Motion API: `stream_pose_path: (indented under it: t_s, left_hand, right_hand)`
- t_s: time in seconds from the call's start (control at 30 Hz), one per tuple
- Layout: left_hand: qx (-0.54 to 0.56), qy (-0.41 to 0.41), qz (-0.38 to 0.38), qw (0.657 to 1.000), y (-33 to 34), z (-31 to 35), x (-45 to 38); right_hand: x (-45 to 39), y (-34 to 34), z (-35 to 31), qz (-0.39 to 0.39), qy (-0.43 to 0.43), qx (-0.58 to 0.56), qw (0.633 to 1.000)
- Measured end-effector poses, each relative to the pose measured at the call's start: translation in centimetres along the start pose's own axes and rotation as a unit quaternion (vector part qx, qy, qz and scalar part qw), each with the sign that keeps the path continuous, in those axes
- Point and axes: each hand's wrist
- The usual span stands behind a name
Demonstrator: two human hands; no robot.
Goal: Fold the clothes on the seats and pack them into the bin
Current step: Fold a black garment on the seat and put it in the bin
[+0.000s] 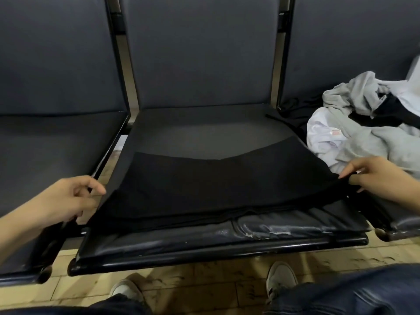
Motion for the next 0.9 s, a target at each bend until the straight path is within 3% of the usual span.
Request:
stream_pose_path:
  t_s: [0.17, 0.3, 0.37, 0.47, 0.57, 0.73, 0.9]
  left_hand:
    - [-0.025, 0.125, 0.044, 0.991, 1.0, 1.0, 0.4]
    - [-0.127, 0.264, 0.059, 0.955, 2.9, 3.4, 1.7]
    - [-0.22, 0.312, 0.015, 0.924, 3.7, 3.8, 1.4]
    - [-0.368, 0.302, -0.033, 0.879, 5.0, 4.6, 1.0]
    - [-0.34, 0.34, -0.024, 0.877, 4.8, 5.0, 0.7]
    - [-0.267, 0.427, 0.085, 0.86, 3.0, 4.2, -0.3]
    - [-0.322, 0.472, 0.073, 0.818, 2.1, 3.3, 0.1]
  right_hand:
    - [0.2, -0.1, -1.0, -0.02, -0.009, 0.031, 0.999]
    - [0.3, -0.2, -1.9, 0.083, -0.002, -0.037, 0.996]
    - [0.0, 0.3, -2.6, 0.106, 0.005, -0.037, 0.994]
    - [-0.2, 1.6, -3.8, 0.014, 0.051, 0.006, 0.999]
    - [-0.4, 2.4, -4.2, -0.011, 0.089, 0.053, 0.995]
    - [-1.0, 2.5, -4.6, -0.019, 0.133, 0.058, 0.989]
    - [-0.9, 2.1, -4.3, -0.045, 0.196, 0.005, 0.98]
Point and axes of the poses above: each hand's wrist, its own x-axis away from the middle knuckle, its own y-axis out of the palm, z = x × y, and after that the axes turned 13 degrees about -y, right-handed
